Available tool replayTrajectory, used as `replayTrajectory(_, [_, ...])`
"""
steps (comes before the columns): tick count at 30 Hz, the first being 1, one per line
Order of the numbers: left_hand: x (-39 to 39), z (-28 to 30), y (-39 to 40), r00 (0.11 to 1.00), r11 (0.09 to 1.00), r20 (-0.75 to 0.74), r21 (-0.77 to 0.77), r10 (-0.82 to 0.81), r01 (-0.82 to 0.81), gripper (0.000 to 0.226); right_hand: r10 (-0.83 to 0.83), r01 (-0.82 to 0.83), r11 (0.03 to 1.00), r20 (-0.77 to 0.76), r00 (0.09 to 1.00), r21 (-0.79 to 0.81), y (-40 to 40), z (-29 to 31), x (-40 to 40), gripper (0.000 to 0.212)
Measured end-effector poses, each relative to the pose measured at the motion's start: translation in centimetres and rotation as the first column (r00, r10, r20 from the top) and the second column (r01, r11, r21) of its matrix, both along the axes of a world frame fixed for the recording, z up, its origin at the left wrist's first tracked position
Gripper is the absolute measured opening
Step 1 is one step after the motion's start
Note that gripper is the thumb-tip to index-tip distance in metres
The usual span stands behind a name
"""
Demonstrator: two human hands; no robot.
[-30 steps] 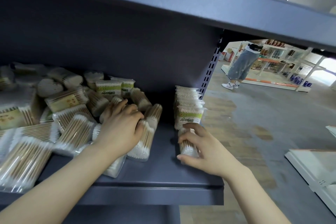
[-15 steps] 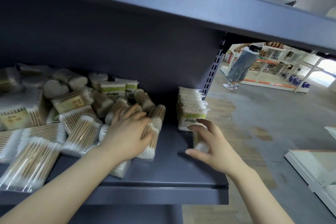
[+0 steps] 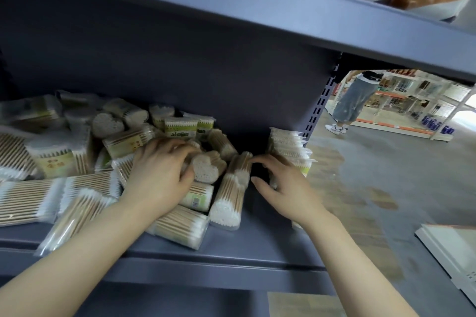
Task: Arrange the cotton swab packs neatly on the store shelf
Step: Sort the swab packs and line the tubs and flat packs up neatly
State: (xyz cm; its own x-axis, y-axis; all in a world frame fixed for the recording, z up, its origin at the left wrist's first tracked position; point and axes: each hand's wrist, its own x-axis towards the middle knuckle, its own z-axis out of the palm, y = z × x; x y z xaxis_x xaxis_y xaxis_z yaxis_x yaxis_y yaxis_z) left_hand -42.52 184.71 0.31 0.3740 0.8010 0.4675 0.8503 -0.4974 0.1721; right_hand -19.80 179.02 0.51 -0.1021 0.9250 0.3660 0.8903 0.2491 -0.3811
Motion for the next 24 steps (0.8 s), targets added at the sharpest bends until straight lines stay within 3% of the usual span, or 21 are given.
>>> replayTrajectory(6, [-2.7,0.0,0.3,0.998,0.998,-0.046,0.05,0.031,-0.029,0.046,-0.063,0.063,0.997,-0.02,0.998,0.042,3.6,0.5,-2.8,0.026])
replayTrajectory(15, [-3.9,0.0,2.2,0.996,0.997,-0.094,0.072,0.0,0.007,0.042,-0.1,0.1,0.995,-0.049,0.994,0.008,9.1,1.6,-4.4,0.028])
replayTrajectory(20, [-4.6,-0.2,3.7,0.991,0.999,-0.132,0.049,0.001,0.005,0.035,-0.004,0.008,0.999,0.096,0.995,-0.042,13.5,1.6,-6.0,0.042])
replayTrajectory(24, [-5.1,0.3,4.4,0.997,0.998,-0.077,-0.063,-0.015,0.01,0.07,0.024,-0.016,0.999,0.229,0.973,-0.037,16.2,0.7,-7.2,0.048])
